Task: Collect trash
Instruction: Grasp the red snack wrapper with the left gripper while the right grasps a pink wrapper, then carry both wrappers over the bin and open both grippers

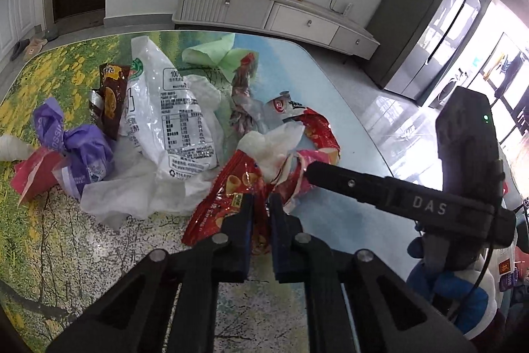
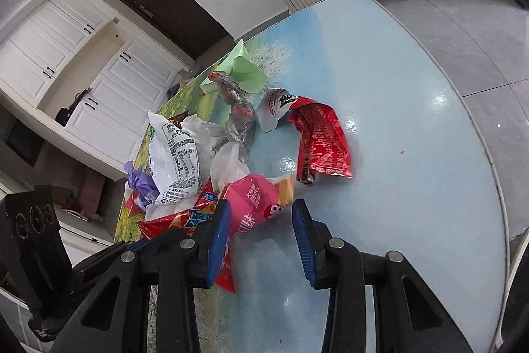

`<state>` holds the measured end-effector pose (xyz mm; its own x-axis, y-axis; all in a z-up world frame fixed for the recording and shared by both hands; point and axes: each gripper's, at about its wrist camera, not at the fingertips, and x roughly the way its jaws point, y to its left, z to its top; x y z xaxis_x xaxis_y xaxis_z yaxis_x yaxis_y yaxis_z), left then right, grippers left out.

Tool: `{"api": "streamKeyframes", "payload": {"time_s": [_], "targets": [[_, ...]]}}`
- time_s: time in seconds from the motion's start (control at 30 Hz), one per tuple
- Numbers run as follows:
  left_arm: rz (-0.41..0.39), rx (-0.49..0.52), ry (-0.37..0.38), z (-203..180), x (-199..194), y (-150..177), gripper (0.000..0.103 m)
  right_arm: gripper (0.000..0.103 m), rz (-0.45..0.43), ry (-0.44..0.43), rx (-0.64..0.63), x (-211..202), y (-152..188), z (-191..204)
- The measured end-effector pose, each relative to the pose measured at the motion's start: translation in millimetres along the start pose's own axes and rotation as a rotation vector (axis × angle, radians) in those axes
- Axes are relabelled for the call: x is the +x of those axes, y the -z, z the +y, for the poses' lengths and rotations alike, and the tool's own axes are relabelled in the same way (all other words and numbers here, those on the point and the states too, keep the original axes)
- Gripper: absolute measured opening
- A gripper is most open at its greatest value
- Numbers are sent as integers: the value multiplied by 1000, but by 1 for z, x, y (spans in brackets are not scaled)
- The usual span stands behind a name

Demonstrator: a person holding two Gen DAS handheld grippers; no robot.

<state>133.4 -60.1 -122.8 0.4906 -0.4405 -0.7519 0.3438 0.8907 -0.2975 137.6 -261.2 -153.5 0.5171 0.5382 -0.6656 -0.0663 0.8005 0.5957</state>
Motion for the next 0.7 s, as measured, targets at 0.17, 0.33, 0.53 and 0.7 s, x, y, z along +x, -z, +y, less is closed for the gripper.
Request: {"api": "streamKeyframes", "payload": {"time_s": [0.17,0.33,0.53,0.7], "targets": [[-23,-2,13,3,-13,5,5,37,10,-39,4,9,0,8],[-51,-10,23,6,-31,12,4,28,8,-32,-16,7,9,20],[-94,0,22,0,-60,16,4,26,-36,-56,-7,-24,25,22],[-131,25,36,-20,-84,13,4,19,-135,-67,31,-79,33,7]]}}
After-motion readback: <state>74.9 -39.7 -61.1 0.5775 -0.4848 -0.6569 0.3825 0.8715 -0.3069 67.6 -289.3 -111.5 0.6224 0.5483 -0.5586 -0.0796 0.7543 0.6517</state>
